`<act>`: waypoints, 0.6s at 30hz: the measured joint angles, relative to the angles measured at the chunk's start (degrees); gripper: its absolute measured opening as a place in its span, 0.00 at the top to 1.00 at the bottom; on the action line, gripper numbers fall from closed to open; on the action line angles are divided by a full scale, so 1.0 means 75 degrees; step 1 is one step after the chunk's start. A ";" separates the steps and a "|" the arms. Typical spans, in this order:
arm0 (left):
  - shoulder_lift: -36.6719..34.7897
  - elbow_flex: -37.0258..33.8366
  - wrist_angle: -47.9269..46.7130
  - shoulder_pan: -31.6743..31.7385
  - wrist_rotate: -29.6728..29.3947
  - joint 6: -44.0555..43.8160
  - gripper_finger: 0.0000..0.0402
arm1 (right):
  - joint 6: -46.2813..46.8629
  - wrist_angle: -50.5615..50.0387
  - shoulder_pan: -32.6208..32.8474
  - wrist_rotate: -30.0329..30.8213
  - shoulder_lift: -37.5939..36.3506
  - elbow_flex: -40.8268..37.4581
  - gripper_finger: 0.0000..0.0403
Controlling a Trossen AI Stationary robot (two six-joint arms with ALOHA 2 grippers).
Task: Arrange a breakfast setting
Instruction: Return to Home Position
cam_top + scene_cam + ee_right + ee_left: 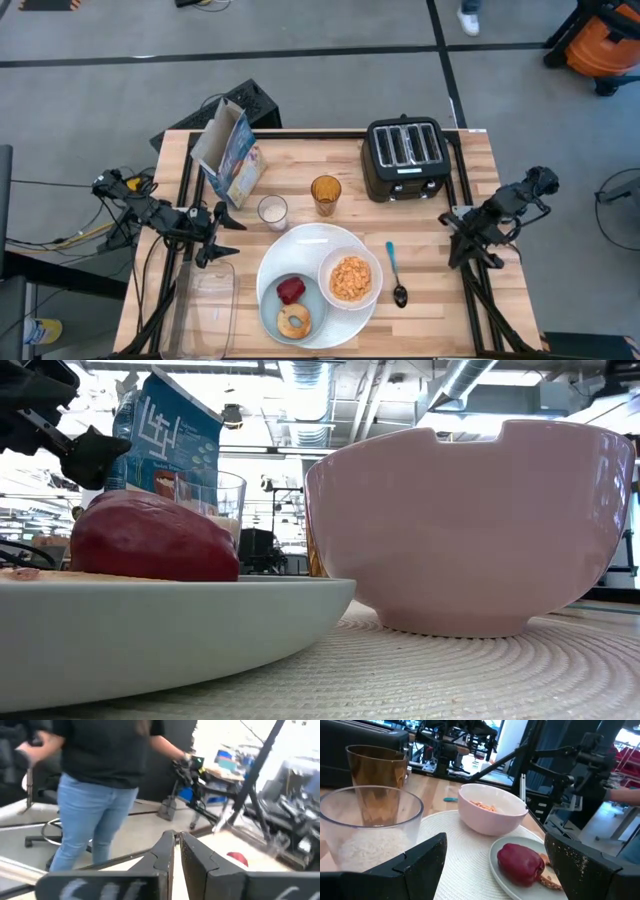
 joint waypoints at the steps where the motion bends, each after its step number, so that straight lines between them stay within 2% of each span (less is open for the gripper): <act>1: 0.0000 0.0000 0.0000 0.0000 0.0000 -0.0003 0.20 | 0.0208 -0.0085 0.0000 0.0103 0.0000 0.0000 0.86; 4: 0.0000 0.0000 0.0000 0.0000 0.0001 -0.0007 0.20 | 0.1296 -0.0653 0.0000 0.0482 0.0000 -0.0012 0.86; 9: 0.0000 0.0000 0.0000 0.0000 0.0003 -0.0012 0.20 | 0.2506 -0.0334 -0.0003 0.1336 -0.0006 -0.0562 0.86; 18: 0.0000 0.0000 -0.0003 0.0000 0.0006 -0.0012 0.20 | 0.3186 0.0033 0.0000 0.2366 -0.0009 -0.1222 0.86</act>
